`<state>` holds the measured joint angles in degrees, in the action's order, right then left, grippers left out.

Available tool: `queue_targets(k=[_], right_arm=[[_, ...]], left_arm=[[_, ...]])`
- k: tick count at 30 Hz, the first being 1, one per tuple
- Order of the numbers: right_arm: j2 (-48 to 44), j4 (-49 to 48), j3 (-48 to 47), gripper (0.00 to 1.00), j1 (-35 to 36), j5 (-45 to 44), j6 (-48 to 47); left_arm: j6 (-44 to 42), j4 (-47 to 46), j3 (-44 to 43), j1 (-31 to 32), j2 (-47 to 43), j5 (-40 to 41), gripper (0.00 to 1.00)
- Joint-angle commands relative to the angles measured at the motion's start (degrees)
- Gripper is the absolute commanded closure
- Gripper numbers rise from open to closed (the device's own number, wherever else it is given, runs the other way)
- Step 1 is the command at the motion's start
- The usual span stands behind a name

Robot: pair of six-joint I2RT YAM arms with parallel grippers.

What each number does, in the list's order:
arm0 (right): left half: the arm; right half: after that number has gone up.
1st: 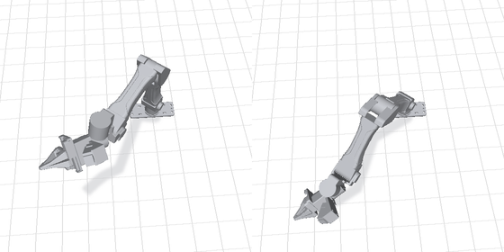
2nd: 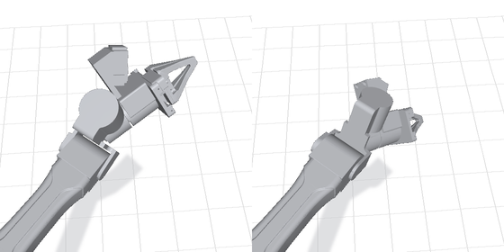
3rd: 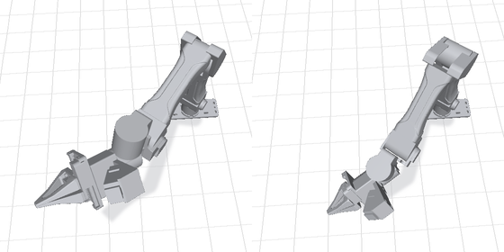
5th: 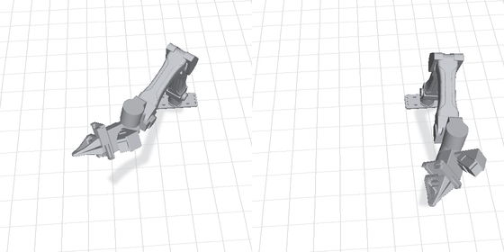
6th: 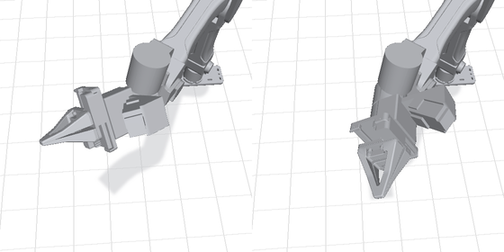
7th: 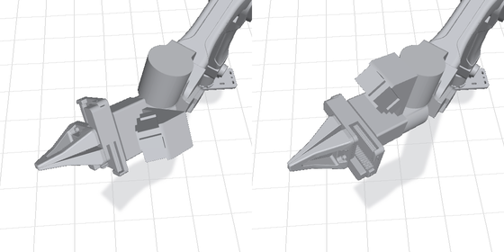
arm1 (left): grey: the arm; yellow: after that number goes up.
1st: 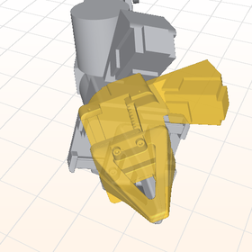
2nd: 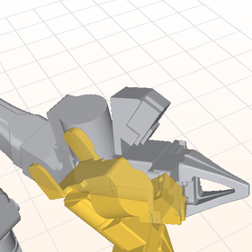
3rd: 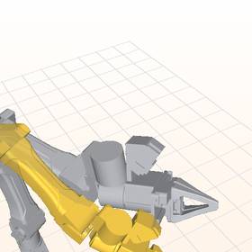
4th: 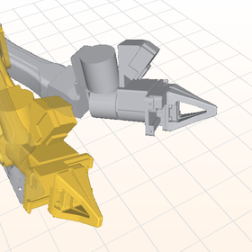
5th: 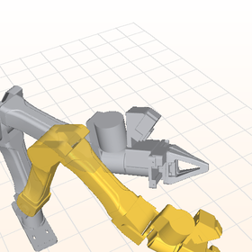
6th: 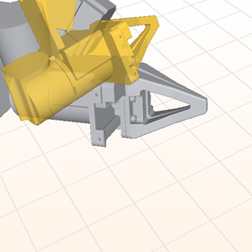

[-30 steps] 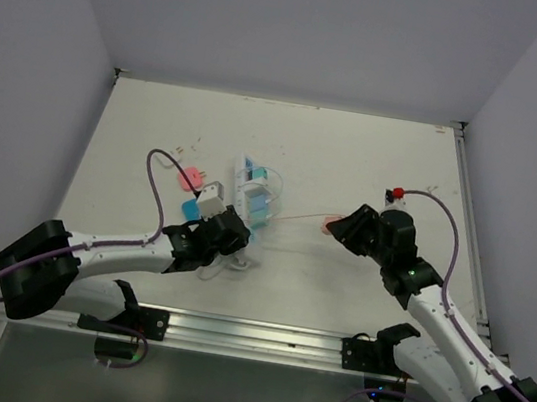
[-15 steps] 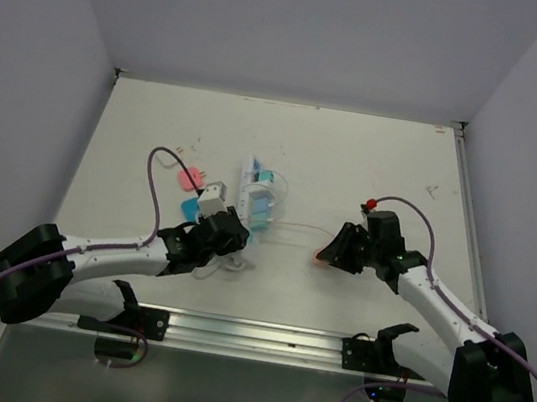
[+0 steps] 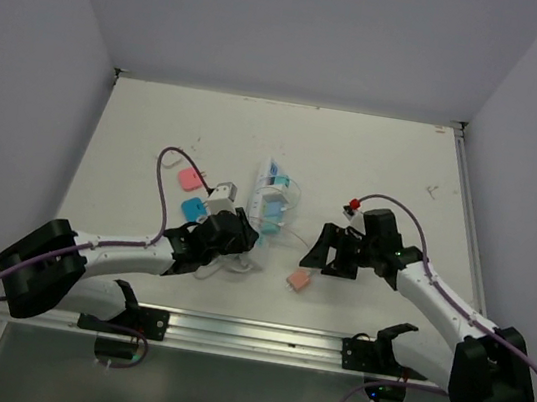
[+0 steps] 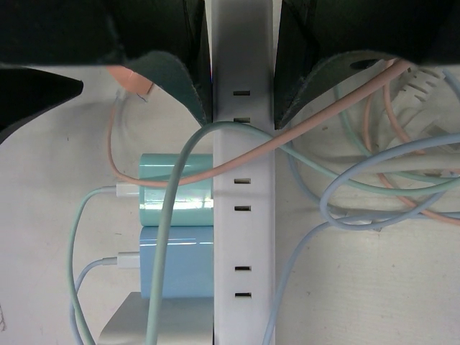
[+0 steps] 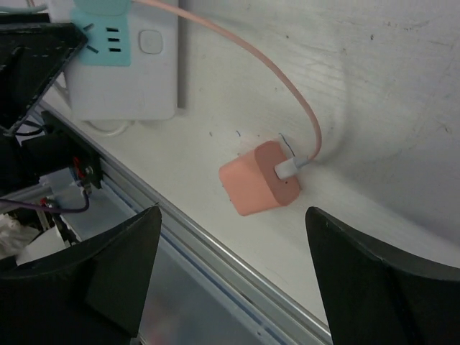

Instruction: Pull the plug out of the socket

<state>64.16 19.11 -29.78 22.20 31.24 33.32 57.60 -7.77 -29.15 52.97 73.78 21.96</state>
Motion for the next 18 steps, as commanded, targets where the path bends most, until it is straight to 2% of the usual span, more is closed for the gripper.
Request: queue_targets(k=[1, 3, 6, 9, 10, 13, 16, 18], right_arm=[[-4.3, 4.0, -5.7, 0.13, 0.2, 2.8, -3.5], [-7.4, 5.0, -7.3, 0.13, 0.2, 1.5, -3.4], [-10.3, 3.3, -8.4, 0.19, 0.2, -2.5, -1.1], [-10.6, -0.5, -8.5, 0.31, 0.2, -4.4, 2.6], [-10.4, -5.0, -8.0, 0.4, 0.2, -3.8, 5.6], [-8.6, -14.9, -5.0, 0.48, 0.7, -3.1, 11.6], [-5.6, -18.7, -4.1, 0.49, 2.8, -6.8, 13.1], [-3.9, -21.1, -4.0, 0.45, 4.8, -8.9, 13.8]], left_arm=[[-2.1, -0.5, 0.1, -0.1, 0.8, -0.8, 1.0], [-2.1, -0.4, 0.1, -0.1, 1.1, -0.8, 1.0], [-2.2, -0.6, 0.0, -0.1, 1.5, -1.0, 1.0], [-2.2, -0.5, 0.0, -0.1, 1.6, -1.3, 1.0], [-2.1, -0.4, 0.0, -0.1, 1.5, -1.4, 1.0], [-1.9, -0.3, 0.0, -0.1, 1.5, -1.5, 1.0], [-1.8, -0.7, -0.2, -0.1, 1.6, -2.0, 1.0], [-1.6, -0.8, -0.2, 0.0, 1.6, -2.4, 1.0]])
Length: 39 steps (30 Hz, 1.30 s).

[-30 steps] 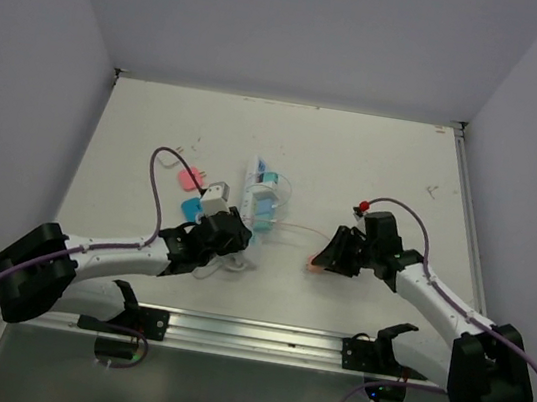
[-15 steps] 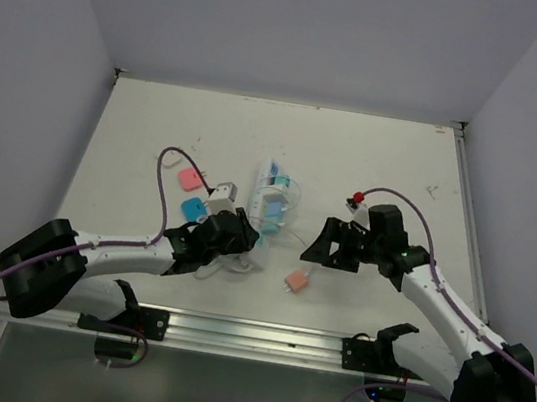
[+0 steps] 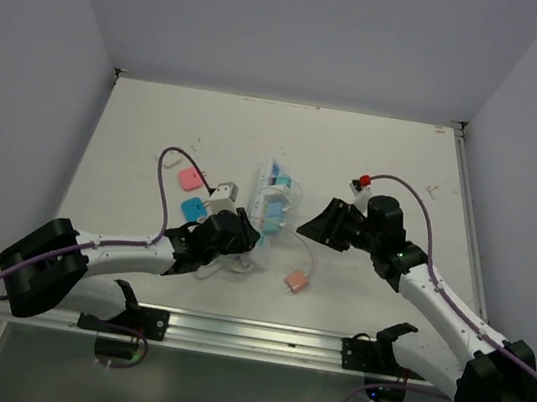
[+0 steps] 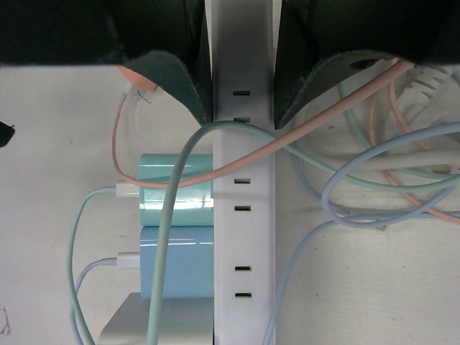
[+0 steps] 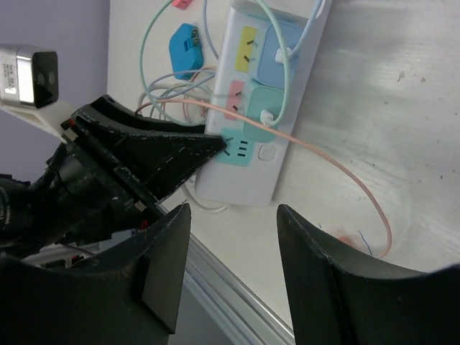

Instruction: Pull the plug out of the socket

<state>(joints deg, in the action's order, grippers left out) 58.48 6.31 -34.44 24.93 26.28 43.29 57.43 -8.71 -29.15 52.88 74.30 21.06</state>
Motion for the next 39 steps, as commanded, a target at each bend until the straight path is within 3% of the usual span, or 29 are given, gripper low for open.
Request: queue_targets(k=[1, 12, 17, 28, 39], right_arm=[[2.2, -10.2, 0.8, 0.44, 2.6, -6.3, 4.2], [8.9, -18.4, 3.2, 0.5, 12.1, -17.7, 11.2], [11.8, -21.9, 5.2, 0.48, 14.7, -21.8, 13.3], [20.9, -30.9, 4.4, 0.4, 17.6, -26.0, 15.4], [28.2, -37.3, 2.1, 0.43, 18.0, -29.0, 16.9]], left_arm=[[-1.4, 0.3, -0.1, 0.1, 1.1, -1.6, 1.0], [0.1, 1.1, -0.2, 0.1, 0.8, -1.5, 1.0], [0.2, 1.2, -0.1, 0.2, 0.8, -1.8, 1.0], [0.7, 1.5, -0.1, 0.1, 0.7, -1.9, 1.0], [1.1, 1.5, 0.1, 0.1, 0.7, -2.1, 1.0]])
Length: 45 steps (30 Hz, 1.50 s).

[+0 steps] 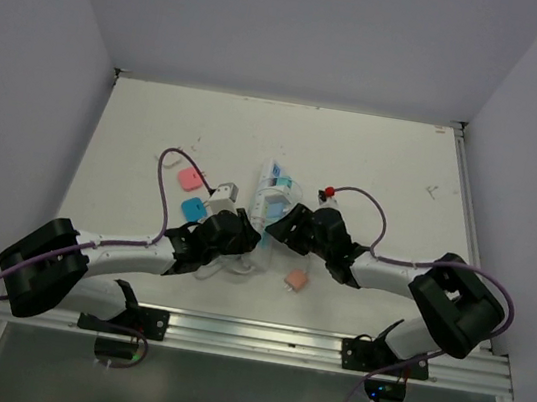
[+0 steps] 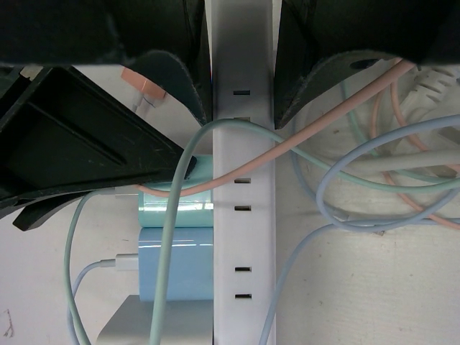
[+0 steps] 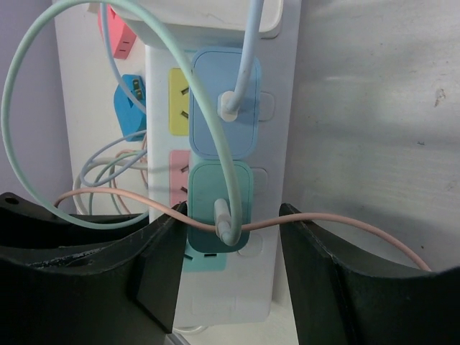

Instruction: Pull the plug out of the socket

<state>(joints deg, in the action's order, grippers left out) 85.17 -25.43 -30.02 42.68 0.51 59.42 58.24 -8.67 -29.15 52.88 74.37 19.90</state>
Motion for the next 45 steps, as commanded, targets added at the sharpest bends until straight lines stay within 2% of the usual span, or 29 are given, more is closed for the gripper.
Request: queue_targets(k=[1, 4, 10, 13, 16, 17, 20, 27, 45], right_arm=[[1.8, -6.2, -2.2, 0.44, 0.3, -3.2, 1.0], [2.5, -8.2, -2.2, 0.47, 0.5, -2.8, 1.0], [1.7, -8.5, -2.7, 0.6, 0.5, -2.8, -0.2], [1.3, -8.7, -2.7, 0.69, 0.5, -3.0, -0.2], [1.2, -9.0, -2.3, 0.82, 0.5, -3.0, -0.1], [1.2, -9.0, -2.2, 0.9, 0.5, -3.2, -0.2], [0.5, -9.5, -1.3, 1.0, 0.5, -3.8, -0.2], [-2.1, -10.2, 0.6, 1.0, 0.5, -5.9, -1.1], [-9.7, -8.5, 2.9, 1.0, 0.5, -6.6, -2.0]], left_arm=[[0.4, 1.5, 0.2, 0.1, 0.6, -0.9, 1.0], [0.8, 1.7, 0.3, 0.1, 0.6, -0.7, 1.0], [1.7, 3.1, 0.3, 0.1, 1.2, -0.3, 1.0], [2.8, 4.3, 0.2, 0.1, 1.5, -0.1, 1.0], [4.3, 5.9, 0.0, 0.1, 1.7, 0.5, 1.0], [5.8, 6.6, -0.1, 0.1, 1.7, 1.0, 1.0], [9.7, 11.3, -0.4, 0.1, 2.1, 2.9, 1.0], [18.1, 23.8, -2.3, 0.6, 4.0, 8.0, 1.0], [24.1, 34.9, -6.1, 1.9, 7.9, 13.2, 1.0]])
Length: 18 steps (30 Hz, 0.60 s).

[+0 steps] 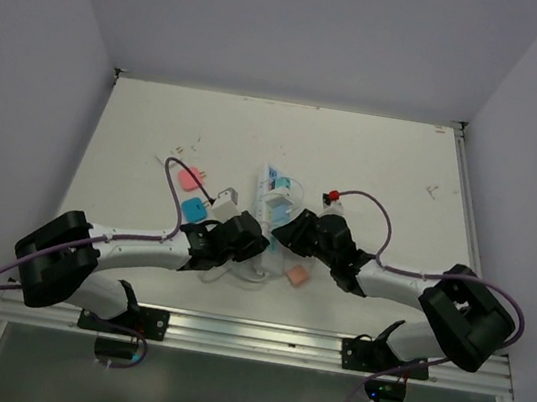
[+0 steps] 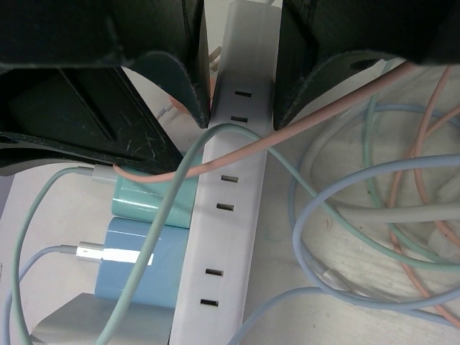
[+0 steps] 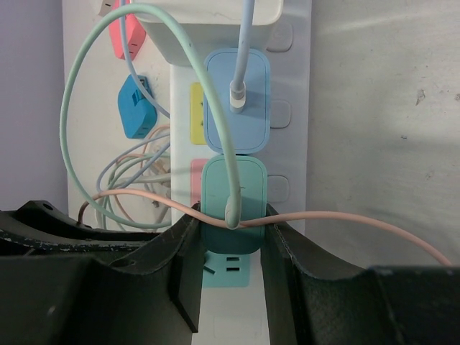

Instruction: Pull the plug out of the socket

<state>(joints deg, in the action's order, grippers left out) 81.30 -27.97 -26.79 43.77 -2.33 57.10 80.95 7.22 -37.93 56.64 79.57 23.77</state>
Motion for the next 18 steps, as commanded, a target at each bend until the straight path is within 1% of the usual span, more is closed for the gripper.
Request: queue_targets(k=[1, 7, 12, 18], right_arm=[[-6.2, -5.7, -0.1, 1.0, -0.6, -3.6, 0.3], [-9.1, -4.4, 0.6, 1.0, -0.7, -3.0, 0.0], [-10.6, -8.1, 2.8, 1.0, -0.7, -2.2, 1.5], [-11.5, -7.5, 3.1, 1.0, -0.7, -2.7, 1.4]], left_arm=[[1.5, 19.1, 2.8, -1.9, 2.7, 9.5, 1.0], [3.0, 20.4, 2.8, -1.9, 2.7, 10.2, 1.0], [4.7, 22.1, 2.5, -1.9, 3.1, 10.9, 1.0], [6.2, 23.7, 2.5, -1.9, 3.2, 11.9, 1.0]])
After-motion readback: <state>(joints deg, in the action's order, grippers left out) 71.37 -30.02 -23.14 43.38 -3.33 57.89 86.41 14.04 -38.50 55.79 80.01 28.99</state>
